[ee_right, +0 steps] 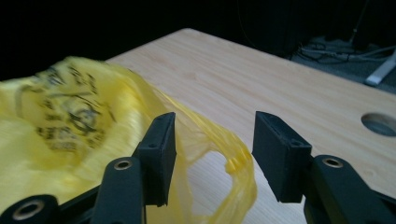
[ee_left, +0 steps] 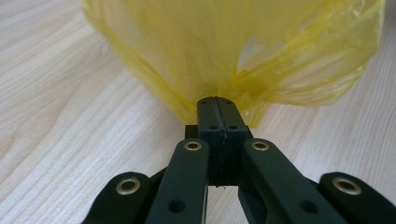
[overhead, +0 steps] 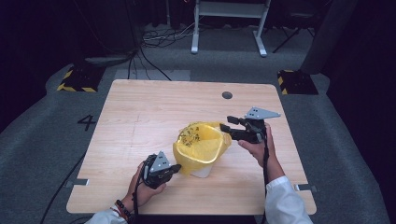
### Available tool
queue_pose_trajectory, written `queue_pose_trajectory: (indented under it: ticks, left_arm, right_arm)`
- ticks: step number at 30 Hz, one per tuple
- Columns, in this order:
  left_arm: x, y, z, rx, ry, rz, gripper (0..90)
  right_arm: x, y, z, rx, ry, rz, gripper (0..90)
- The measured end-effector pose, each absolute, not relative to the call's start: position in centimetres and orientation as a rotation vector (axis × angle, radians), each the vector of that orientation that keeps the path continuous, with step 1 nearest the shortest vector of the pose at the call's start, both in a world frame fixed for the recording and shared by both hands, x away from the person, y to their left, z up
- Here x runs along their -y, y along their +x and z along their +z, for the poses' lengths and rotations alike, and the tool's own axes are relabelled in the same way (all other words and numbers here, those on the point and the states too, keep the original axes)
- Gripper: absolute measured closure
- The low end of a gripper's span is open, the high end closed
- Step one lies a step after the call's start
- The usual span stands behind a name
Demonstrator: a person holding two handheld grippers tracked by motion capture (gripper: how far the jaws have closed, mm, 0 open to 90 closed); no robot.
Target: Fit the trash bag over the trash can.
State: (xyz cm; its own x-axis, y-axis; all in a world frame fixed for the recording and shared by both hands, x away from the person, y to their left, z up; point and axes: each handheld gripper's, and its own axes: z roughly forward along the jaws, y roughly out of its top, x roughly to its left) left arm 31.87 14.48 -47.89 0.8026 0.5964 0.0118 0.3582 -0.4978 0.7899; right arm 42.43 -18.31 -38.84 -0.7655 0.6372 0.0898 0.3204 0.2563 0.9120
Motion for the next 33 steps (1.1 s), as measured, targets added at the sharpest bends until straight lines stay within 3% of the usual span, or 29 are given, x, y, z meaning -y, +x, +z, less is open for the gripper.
queue_pose_trajectory:
  ticks: [13, 14, 16, 19, 22, 28, 33]
  left_arm:
    - [-13.4, 31.9, -49.1, -0.659, 2.254, 0.422, 90.0]
    - [-13.5, 31.9, -49.1, -0.673, 2.240, 0.432, 86.4]
    - [-14.0, 31.8, -48.8, -0.683, 2.200, 0.434, 66.4]
    - [-14.9, 31.4, -48.2, -0.674, 2.149, 0.420, 44.0]
    - [-16.0, 30.7, -47.9, -0.633, 2.136, 0.395, 34.1]
    - [-17.8, 29.5, -47.9, -0.596, 2.112, 0.333, 21.1]
    - [-19.2, 28.8, -47.3, -0.551, 2.125, 0.334, 17.0]
  right_arm:
    - [16.9, 40.4, -37.1, -2.275, 0.786, 1.522, 39.5]
    - [16.8, 40.2, -37.0, -2.278, 0.781, 1.523, 37.7]
    - [16.5, 39.9, -36.8, -2.284, 0.761, 1.527, 34.6]
    - [15.9, 39.2, -36.2, -2.298, 0.715, 1.518, 32.2]
    - [15.2, 38.3, -35.5, -2.310, 0.660, 1.501, 31.3]
    - [12.9, 37.1, -35.2, -2.382, 0.577, 1.409, 38.7]
    - [11.0, 37.1, -36.1, -2.507, 0.566, 1.227, 45.0]
